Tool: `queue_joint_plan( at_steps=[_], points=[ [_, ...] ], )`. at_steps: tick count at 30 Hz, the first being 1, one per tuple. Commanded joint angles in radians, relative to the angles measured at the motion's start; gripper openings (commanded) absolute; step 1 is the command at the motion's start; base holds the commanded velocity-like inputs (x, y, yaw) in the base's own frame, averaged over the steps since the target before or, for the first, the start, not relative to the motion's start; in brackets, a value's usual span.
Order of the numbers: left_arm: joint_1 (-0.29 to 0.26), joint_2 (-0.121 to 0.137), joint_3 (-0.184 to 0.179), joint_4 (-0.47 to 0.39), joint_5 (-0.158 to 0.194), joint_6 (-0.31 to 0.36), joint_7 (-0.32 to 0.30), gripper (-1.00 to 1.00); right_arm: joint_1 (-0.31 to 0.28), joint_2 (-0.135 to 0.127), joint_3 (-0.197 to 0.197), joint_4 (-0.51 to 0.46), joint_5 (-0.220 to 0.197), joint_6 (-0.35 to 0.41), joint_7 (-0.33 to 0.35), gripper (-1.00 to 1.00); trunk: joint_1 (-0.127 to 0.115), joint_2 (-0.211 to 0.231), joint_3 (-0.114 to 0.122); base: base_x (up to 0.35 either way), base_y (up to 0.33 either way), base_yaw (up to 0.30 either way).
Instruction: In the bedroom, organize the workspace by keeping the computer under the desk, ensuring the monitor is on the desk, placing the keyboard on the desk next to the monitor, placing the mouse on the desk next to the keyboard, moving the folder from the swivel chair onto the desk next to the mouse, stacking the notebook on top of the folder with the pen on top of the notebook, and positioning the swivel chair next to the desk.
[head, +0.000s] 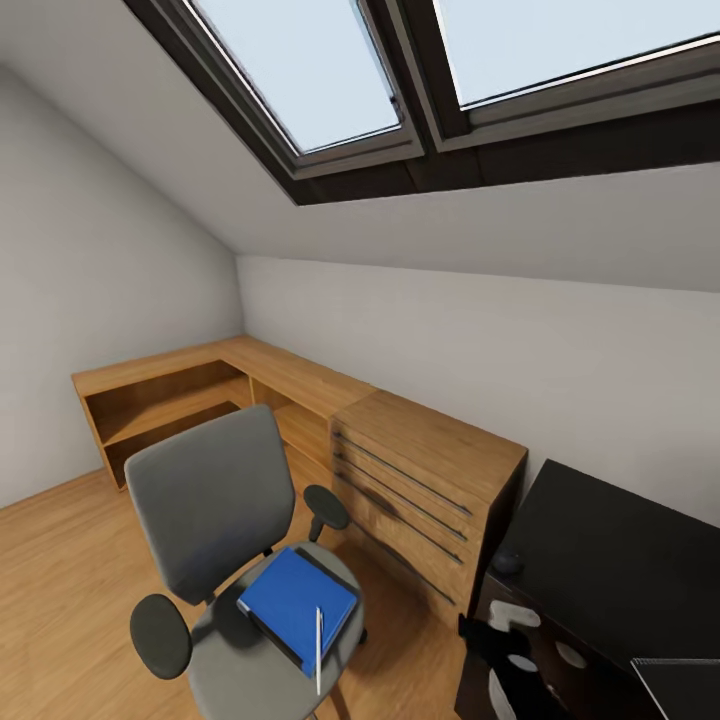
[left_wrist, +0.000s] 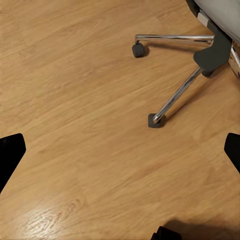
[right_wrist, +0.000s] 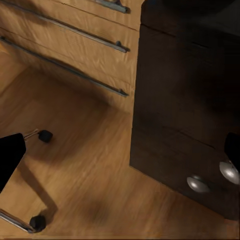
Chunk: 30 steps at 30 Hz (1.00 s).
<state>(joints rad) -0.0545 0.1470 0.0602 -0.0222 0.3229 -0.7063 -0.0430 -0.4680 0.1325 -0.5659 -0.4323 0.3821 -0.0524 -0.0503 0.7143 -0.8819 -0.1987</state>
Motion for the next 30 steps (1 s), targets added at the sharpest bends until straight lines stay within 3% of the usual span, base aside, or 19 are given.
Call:
queue_joint_plan(
  at_steps=[1, 2, 4, 7, 10, 13, 17, 22, 30],
  points=[
    [-0.001, 0.000, 0.006, 0.001, 0.000, -0.002, -0.005, 1.00, -0.005, 0.006, -0.004, -0.038, 0.009, 0.043, 0.000, 1.00, 0.000, -0.001, -0.001, 0.000, 0.000, 0.000],
    [-0.001, 0.000, 0.006, 0.001, 0.000, -0.002, -0.004, 1.00, -0.014, 0.012, 0.011, -0.111, 0.008, 0.130, 0.003, 1.00, 0.000, -0.001, -0.001, 0.000, 0.000, 0.000],
    [-0.001, 0.000, 0.006, 0.001, 0.000, -0.002, -0.004, 1.00, -0.023, 0.016, 0.040, -0.178, 0.008, 0.210, 0.005, 1.00, 0.000, -0.001, -0.001, 0.000, 0.000, 0.000],
    [-0.001, 0.000, 0.006, 0.001, 0.000, -0.002, -0.003, 1.00, -0.036, 0.020, 0.154, -0.322, 0.005, 0.370, 0.010, 1.00, 0.000, -0.001, -0.001, 0.000, 0.000, 0.000],
    [-0.001, 0.000, 0.006, 0.001, 0.001, -0.002, -0.002, 1.00, -0.040, 0.022, 0.237, -0.431, 0.002, 0.460, 0.011, 1.00, 0.000, -0.001, -0.001, 0.000, 0.000, 0.000],
    [-0.001, 0.000, 0.006, 0.001, 0.001, -0.002, -0.002, 1.00, -0.042, 0.023, 0.280, -0.531, 0.000, 0.530, 0.012, 1.00, 0.000, -0.001, -0.001, 0.000, 0.000, 0.000],
    [-0.001, 0.000, 0.007, 0.001, 0.001, -0.001, -0.002, 1.00, -0.043, 0.023, 0.300, -0.621, -0.003, 0.587, 0.021, 1.00, 0.000, -0.001, -0.001, 0.000, 0.000, 0.000],
    [-0.001, 0.000, 0.006, 0.001, 0.001, -0.001, -0.001, 1.00, -0.043, 0.019, 0.299, -0.652, -0.007, 0.628, 0.026, 1.00, 0.000, -0.001, -0.001, 0.000, 0.000, 0.000],
    [-0.001, 0.000, 0.007, 0.001, 0.001, -0.001, -0.002, 1.00, -0.043, 0.012, 0.219, -0.648, -0.009, 0.702, 0.023, 1.00, 0.000, -0.001, -0.001, 0.000, 0.000, 0.000]
  ],
)
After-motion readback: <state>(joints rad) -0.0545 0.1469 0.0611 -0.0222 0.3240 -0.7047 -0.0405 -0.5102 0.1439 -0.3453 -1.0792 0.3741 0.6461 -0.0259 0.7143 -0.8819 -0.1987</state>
